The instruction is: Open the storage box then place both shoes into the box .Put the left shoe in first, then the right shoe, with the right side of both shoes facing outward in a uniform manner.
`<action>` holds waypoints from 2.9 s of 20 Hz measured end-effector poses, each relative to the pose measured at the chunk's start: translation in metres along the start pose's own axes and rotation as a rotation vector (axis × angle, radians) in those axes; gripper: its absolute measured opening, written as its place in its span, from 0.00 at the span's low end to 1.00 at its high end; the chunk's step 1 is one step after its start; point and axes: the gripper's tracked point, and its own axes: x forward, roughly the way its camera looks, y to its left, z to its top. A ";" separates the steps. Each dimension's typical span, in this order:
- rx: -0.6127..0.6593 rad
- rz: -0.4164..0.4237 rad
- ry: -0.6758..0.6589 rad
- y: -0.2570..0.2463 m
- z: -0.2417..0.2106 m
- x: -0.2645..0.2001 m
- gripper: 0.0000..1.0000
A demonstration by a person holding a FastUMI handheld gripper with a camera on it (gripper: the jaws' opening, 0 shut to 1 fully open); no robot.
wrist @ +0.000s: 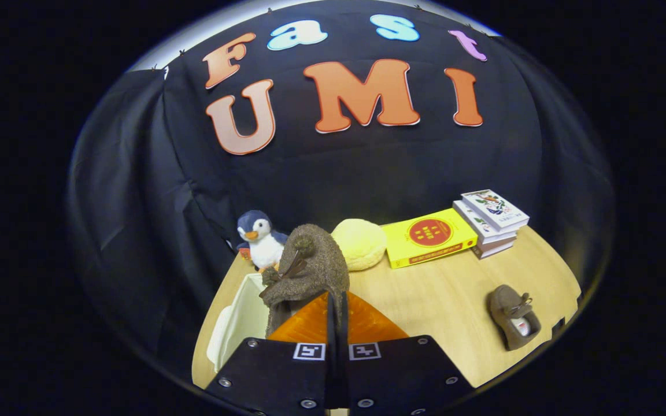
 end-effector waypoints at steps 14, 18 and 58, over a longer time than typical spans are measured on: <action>-0.081 -0.014 0.199 0.080 -0.096 0.055 0.03; -0.108 0.000 0.194 0.076 -0.095 0.051 0.20; -0.043 -0.252 0.225 -0.430 -0.119 -0.037 0.95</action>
